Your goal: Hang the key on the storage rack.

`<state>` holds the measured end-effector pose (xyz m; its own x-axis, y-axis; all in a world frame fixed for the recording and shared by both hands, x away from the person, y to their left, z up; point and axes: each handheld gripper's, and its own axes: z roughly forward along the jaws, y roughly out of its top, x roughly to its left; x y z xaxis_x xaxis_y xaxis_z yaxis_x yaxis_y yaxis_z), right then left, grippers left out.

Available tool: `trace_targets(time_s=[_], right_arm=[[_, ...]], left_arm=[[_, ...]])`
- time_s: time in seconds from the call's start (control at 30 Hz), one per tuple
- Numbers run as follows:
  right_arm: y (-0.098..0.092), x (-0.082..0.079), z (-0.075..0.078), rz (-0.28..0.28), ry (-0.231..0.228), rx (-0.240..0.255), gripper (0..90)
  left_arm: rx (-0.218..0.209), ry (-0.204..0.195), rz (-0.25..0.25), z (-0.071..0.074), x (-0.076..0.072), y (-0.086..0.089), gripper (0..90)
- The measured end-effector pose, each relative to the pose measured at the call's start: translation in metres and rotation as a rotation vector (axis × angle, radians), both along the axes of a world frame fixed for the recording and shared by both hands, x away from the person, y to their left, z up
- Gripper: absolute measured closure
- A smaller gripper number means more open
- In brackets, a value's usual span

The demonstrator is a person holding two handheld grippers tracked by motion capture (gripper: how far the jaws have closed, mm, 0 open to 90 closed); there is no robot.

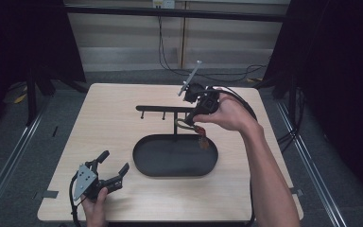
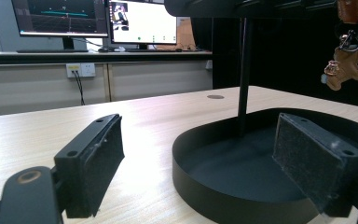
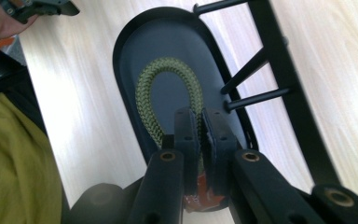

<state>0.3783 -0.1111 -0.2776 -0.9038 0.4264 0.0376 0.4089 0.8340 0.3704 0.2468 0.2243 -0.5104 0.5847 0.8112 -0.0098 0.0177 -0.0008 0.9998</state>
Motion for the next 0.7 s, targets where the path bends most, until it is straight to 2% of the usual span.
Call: trace_targets(time_s=[0.3,0.53,0.7], right_arm=[[-0.003,0.013,0.000,-0.031,0.005,0.009,85.2],[-0.007,0.019,-0.002,-0.064,0.013,-0.009,85.2],[-0.003,0.022,-0.005,-0.066,-0.005,-0.023,85.1]], left_arm=[[0.000,0.000,0.000,0.000,0.000,0.000,15.8],[0.001,-0.001,0.000,0.000,0.000,0.000,15.7],[-0.002,-0.003,0.001,0.000,0.000,0.000,15.8]])
